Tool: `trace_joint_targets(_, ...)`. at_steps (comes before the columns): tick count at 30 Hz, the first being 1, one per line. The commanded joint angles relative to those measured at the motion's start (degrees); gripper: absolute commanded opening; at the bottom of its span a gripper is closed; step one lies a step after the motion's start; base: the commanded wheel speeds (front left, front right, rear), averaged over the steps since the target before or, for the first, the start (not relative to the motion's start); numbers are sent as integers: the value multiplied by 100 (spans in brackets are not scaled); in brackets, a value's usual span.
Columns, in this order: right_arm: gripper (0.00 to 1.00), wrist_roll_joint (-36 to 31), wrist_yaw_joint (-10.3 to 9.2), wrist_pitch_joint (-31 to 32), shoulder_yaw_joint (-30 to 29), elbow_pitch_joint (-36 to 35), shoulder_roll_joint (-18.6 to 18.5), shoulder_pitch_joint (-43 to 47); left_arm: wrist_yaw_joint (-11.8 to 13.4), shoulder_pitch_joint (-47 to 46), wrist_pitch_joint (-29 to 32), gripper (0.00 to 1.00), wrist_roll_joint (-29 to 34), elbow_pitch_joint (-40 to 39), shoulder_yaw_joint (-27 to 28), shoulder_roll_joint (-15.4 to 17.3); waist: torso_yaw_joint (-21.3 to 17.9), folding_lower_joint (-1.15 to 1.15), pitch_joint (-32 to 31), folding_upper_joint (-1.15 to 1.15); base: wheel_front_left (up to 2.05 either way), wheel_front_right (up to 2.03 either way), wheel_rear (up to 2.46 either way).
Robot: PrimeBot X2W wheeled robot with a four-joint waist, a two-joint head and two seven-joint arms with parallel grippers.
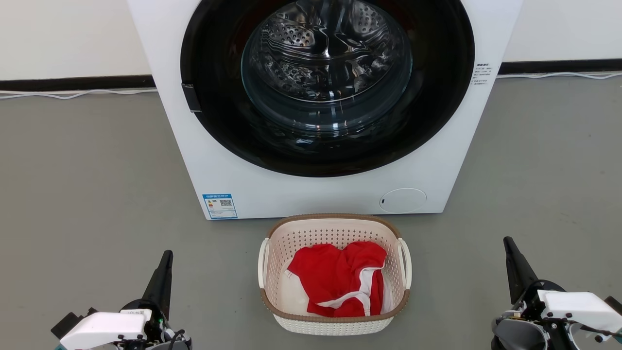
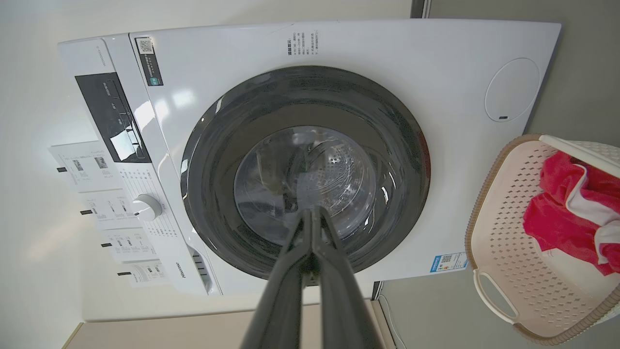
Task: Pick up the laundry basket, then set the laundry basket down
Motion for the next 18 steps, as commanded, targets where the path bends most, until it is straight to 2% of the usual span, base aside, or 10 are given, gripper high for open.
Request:
trace_joint_targets(1,0,38,41,42,107,-180,-43,-167,-82,-319,35,0,5,-166,175,78,0,0,0,0,0,0,0)
trace_joint_targets(3,0,38,41,42,107,-180,-43,-167,-82,-319,35,0,5,-166,175,78,0,0,0,0,0,0,0)
trace_joint_targets(4,100,0,0,0,0,0,0,0,0,0,0,100,0,1,-1,0,0,0,0,0,0,0,0)
trace_joint_targets(9,100,-26,-2,-50,33,83,14,47,9,59,-58,100,-10,107,-47,-23,-1,2,5,0,0,0,0)
trace_joint_targets(13,100,-68,-1,-118,66,40,12,60,6,56,-126,100,-20,94,-111,-19,-2,13,-4,0,0,0,0)
trace_joint_targets(18,100,-176,1,-202,105,-18,9,81,2,57,-210,100,-3,84,-172,-15,-7,1,12,0,0,0,0)
